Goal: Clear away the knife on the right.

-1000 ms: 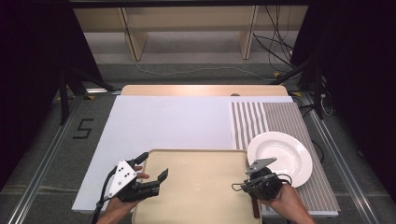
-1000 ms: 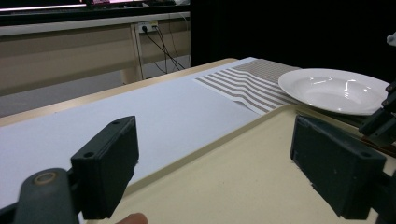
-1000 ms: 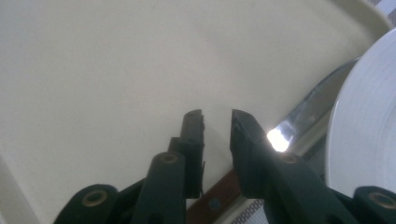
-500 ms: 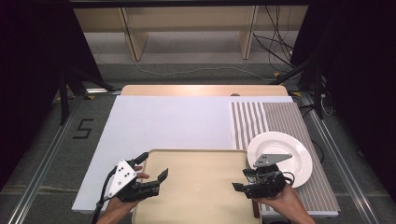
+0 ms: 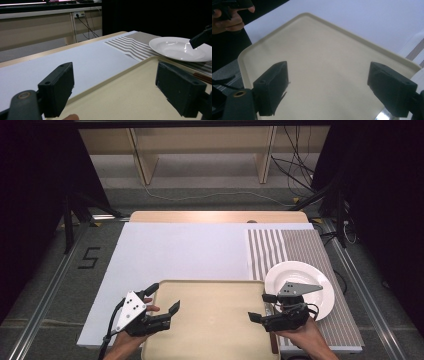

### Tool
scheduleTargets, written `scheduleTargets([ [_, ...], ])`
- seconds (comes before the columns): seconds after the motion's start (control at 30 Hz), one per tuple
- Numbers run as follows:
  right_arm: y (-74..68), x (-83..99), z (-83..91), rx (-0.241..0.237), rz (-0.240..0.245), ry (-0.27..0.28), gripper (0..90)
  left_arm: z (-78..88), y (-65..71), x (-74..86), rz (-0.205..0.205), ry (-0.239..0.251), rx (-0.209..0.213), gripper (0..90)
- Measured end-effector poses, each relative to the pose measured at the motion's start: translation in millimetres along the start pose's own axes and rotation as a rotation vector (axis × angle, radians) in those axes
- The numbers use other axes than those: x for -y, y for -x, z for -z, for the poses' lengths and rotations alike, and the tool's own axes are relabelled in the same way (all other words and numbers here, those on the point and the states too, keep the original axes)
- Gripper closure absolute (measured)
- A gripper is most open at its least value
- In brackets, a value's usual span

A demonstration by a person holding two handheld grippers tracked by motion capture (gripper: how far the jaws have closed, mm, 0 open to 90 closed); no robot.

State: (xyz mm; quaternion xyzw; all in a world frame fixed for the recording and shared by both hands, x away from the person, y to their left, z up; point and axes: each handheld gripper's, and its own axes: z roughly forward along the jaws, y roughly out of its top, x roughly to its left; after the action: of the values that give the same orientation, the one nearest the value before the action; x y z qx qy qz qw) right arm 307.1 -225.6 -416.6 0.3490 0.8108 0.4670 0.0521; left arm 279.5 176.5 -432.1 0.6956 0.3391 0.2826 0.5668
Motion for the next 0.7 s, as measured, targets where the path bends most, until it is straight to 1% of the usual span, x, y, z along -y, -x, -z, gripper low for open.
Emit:
scheduleTargets([
  [0.03, -0.1, -0.4, 1.7, -0.004, 0.006, 0.018, 17.5, 0.0, 0.1, 0.0, 0.0, 0.001, 0.0, 15.0],
  [0.17, 0.7, -0.9, 4.3, -0.016, 0.014, 0.035, 17.0, 0.1, 0.0, -0.1, 0.0, 0.0, 0.001, 15.0],
  [0.2, 1.4, -0.9, 6.6, -0.013, 0.02, 0.056, 17.0, 0.2, 0.0, -0.2, 0.0, 0.001, 0.001, 15.1],
  [0.4, 3.6, -0.8, 13.0, -0.007, 0.022, 0.089, 16.4, 0.3, -0.1, -0.3, 0.0, 0.001, 0.001, 15.0],
  [0.5, 5.9, -0.6, 17.5, -0.005, 0.017, 0.122, 15.9, 0.2, 0.0, -0.2, 0.001, 0.001, 0.002, 15.0],
  [0.57, 6.1, -0.5, 18.9, -0.002, 0.013, 0.128, 15.8, 0.3, -0.1, -0.3, 0.0, 0.001, 0.001, 15.0],
  [0.6, 7.0, -0.3, 21.4, 0.0, 0.013, 0.144, 15.6, 0.3, -0.1, -0.3, 0.001, 0.001, 0.001, 15.0],
  [0.7, 7.4, 0.3, 23.5, 0.006, 0.015, 0.159, 15.7, 0.3, 0.0, -0.3, 0.001, 0.001, 0.002, 15.0],
])
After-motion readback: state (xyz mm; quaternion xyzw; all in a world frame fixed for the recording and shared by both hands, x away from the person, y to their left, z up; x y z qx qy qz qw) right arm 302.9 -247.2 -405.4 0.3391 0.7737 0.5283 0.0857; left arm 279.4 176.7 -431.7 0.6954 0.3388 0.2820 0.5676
